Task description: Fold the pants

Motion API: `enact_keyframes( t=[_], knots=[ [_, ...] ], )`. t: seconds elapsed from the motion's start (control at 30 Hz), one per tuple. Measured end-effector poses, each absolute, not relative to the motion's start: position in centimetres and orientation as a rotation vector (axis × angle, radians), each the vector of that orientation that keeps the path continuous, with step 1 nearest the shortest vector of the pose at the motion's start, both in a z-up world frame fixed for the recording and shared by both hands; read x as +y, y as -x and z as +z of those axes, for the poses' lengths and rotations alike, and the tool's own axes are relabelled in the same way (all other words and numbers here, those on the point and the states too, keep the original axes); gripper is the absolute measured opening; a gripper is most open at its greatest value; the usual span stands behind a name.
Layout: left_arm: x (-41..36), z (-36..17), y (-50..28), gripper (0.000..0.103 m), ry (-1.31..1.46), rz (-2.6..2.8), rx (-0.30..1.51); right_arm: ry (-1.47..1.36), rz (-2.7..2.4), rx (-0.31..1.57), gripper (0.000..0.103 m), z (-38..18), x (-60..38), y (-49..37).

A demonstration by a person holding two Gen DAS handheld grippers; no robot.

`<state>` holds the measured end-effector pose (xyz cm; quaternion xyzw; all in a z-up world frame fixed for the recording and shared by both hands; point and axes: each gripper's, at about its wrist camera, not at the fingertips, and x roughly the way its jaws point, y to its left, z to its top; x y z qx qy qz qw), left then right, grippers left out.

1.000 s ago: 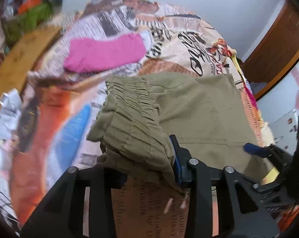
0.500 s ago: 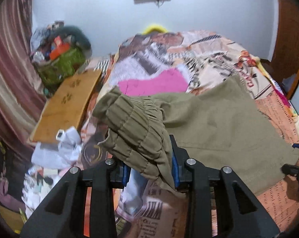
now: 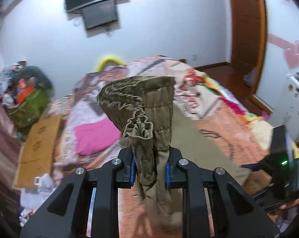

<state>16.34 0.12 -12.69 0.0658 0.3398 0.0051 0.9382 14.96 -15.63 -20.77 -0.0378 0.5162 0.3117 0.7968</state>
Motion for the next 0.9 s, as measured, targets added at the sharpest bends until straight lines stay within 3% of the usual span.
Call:
enact_keyframes(
  t=[0.67, 0.73, 0.87, 0.9],
  knots=[
    [-4.9, -17.2, -20.2, 0.024, -0.049, -0.283, 0.961, 0.063, 0.681, 1.105, 0.090, -20.9, -15.7, -15.1],
    [-4.7, -17.2, -20.0, 0.029, -0.052, -0.280, 0.971, 0.063, 0.681, 1.105, 0.090, -20.9, -15.7, -15.1],
    [-3.7, -16.5, -19.6, 0.061, 0.022, -0.302, 0.950, 0.063, 0.681, 1.105, 0.090, -20.9, -15.7, -15.1],
    [-3.4, -16.0, -19.5, 0.065, 0.035, -0.298, 0.930, 0.064, 0.681, 1.105, 0.090, -20.9, -15.7, -15.1]
  ],
)
